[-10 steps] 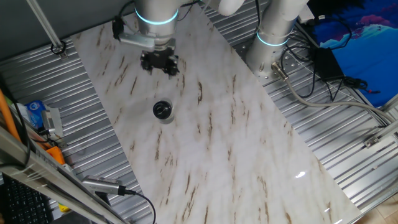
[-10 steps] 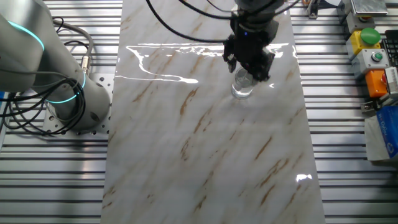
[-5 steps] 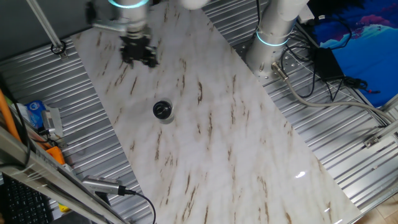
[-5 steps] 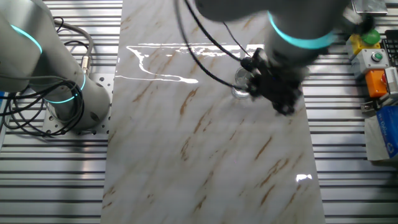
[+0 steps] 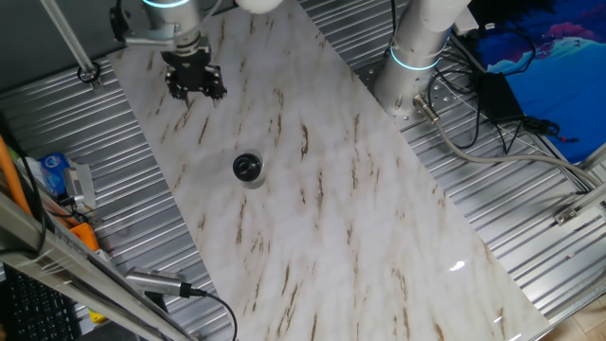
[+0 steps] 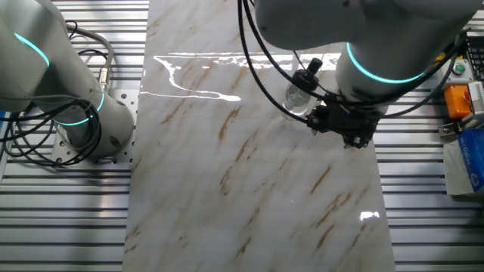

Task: Unscrew the lid from the jar

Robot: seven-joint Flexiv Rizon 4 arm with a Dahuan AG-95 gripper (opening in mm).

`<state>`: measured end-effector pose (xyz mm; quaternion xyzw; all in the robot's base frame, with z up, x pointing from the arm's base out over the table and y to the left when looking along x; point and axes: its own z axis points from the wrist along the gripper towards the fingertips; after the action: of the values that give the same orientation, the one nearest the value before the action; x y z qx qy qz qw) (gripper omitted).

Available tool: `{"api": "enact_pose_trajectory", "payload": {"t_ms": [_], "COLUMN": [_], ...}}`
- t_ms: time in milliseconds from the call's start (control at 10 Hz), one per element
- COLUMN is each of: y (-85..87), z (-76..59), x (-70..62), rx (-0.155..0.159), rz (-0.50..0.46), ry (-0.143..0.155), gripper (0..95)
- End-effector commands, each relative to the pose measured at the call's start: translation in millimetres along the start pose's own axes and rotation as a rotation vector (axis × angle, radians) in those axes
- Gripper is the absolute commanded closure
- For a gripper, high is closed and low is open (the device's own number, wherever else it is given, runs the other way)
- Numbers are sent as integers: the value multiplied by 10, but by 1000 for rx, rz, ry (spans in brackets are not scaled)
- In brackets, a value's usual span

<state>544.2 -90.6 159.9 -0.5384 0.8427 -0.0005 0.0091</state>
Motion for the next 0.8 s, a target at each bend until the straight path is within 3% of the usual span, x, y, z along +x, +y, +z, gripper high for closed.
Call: {"api": "enact_pose_trajectory", "payload": {"t_ms": [100,300,500,600,700,800], "y": [3,3,3,-194,-343,-621], "z": [0,0,0,-22,-24,5], "x": [6,6,6,117,188,318], "rx": [54,77,79,57,52,47], "rz": [178,195,198,174,143,106], "ry": [75,83,87,48,40,34], "gripper": [380,380,380,380,380,380]}}
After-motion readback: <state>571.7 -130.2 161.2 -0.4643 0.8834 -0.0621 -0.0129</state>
